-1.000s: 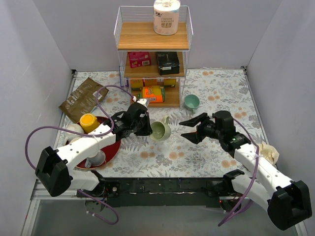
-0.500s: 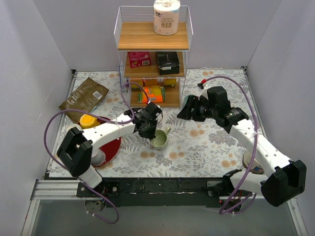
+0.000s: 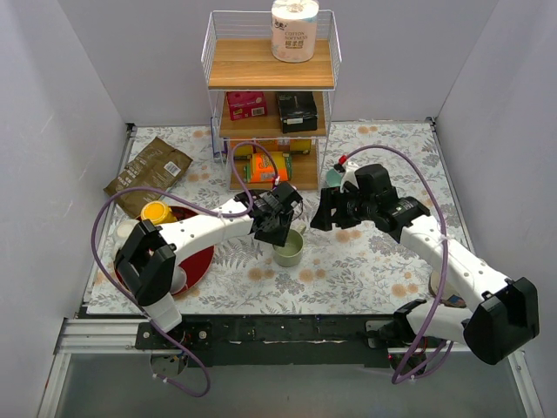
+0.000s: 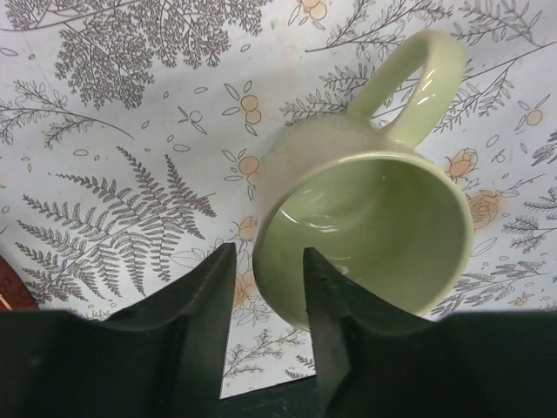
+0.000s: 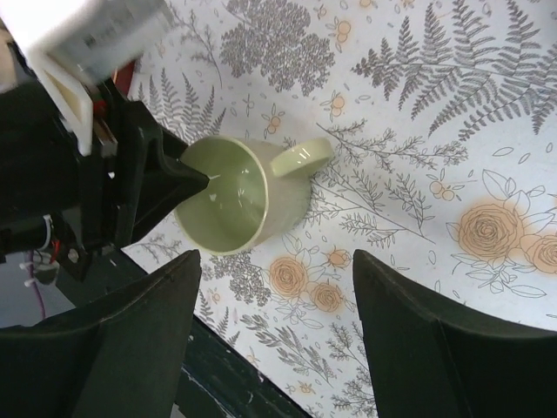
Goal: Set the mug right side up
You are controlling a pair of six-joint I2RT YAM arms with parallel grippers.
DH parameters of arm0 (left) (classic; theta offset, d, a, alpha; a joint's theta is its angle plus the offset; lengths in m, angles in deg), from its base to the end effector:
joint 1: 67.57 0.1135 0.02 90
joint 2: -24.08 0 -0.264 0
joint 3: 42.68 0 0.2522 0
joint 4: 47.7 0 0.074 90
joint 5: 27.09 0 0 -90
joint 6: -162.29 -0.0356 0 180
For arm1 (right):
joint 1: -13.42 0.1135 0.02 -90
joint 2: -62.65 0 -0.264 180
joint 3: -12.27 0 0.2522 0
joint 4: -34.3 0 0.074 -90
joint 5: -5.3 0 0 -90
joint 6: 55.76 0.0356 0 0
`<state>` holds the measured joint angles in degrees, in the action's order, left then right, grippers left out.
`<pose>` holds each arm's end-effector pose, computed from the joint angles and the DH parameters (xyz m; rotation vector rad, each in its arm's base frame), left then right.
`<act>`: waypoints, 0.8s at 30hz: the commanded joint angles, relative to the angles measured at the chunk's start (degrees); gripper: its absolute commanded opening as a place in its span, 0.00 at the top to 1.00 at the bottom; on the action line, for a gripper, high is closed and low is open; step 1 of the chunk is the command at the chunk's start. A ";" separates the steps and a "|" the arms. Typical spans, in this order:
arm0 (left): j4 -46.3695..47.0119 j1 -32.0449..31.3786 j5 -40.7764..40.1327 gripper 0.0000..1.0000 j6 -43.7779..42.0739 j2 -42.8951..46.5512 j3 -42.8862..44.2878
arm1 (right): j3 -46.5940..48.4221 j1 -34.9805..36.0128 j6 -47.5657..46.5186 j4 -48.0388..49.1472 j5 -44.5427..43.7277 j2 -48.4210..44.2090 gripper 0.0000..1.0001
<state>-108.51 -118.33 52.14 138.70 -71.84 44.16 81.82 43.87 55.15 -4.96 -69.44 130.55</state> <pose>0.2163 -0.2543 0.2340 -0.4255 2.7538 -0.2847 0.2182 0.1391 0.2992 -0.3441 2.2912 0.7720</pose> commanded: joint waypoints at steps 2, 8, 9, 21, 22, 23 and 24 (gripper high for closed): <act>1.34 -0.21 -2.16 0.52 0.73 3.19 2.77 | -2.26 1.18 -5.96 7.28 3.18 0.04 0.22; -0.32 -0.21 -5.13 0.48 4.33 8.37 3.39 | -2.44 1.71 -10.88 14.67 7.22 1.88 0.23; -0.85 0.05 -6.10 0.47 5.21 9.34 3.30 | -1.92 2.15 -11.84 14.86 7.49 3.80 0.23; -9.99 11.64 -12.00 0.36 18.49 20.85 3.04 | 11.79 10.05 -32.85 4.93 8.64 21.65 0.25; -10.08 12.00 -11.74 0.35 18.75 21.47 2.95 | 12.15 10.49 -34.08 4.76 8.64 22.18 0.25; -10.17 12.44 -11.47 0.34 18.93 22.08 2.77 | 12.41 10.93 -34.70 3.97 8.38 22.80 0.25; -10.26 13.14 -11.21 0.34 19.19 23.05 2.68 | 13.28 11.81 -35.23 3.27 7.94 23.94 0.26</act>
<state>-116.99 -106.36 41.87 155.05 -53.13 46.78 91.04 53.25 26.93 1.21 -60.61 152.93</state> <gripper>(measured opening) 0.652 0.751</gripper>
